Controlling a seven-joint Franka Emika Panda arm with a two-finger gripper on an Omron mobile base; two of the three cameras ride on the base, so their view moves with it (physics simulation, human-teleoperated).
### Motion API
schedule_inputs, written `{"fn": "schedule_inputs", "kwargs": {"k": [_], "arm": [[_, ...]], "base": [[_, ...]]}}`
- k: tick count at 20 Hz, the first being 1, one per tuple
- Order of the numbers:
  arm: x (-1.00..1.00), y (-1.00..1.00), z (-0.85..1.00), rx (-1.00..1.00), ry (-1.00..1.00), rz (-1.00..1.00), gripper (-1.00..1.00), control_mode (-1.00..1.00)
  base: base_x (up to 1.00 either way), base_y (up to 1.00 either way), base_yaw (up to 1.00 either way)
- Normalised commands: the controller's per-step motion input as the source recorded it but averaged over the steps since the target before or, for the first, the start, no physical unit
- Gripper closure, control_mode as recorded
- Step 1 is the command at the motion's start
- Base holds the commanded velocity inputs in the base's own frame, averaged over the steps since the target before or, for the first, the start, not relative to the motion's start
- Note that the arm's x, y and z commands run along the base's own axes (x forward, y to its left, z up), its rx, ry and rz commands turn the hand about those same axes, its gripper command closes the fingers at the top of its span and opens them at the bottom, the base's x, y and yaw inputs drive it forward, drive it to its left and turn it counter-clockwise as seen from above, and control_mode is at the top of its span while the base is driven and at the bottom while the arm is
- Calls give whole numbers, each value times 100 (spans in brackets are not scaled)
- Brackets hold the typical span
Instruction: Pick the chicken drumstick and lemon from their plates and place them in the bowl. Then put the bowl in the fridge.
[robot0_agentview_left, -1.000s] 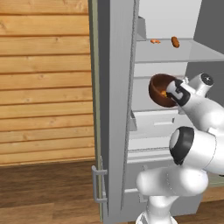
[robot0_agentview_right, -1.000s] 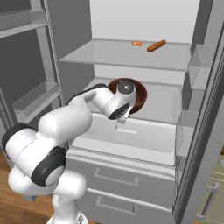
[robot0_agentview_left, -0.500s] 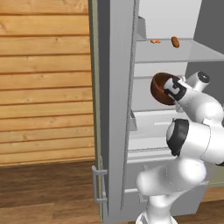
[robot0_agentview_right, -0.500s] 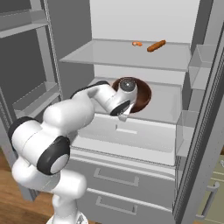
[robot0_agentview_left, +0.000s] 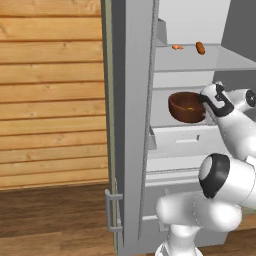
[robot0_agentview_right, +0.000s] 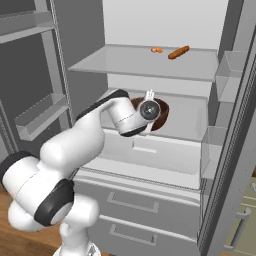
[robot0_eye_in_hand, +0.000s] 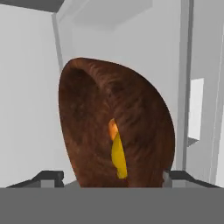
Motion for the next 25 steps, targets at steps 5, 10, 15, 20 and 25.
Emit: {"fn": "schedule_inputs", "kwargs": {"k": [5,10,15,20,25], "arm": [[-83,17,46,-3,-15,2,-100,-100],[-98,18,65,-11,7,3,-100,-100],[-97,24,57,-1,5,24,-100,-100],[-93,30,24,2,3,40,-100,-100],[-55,54,10,4,2,32,-100,-100]], "base": [[0,0,0],[0,0,0],[0,0,0],[0,0,0],[0,0,0]]}}
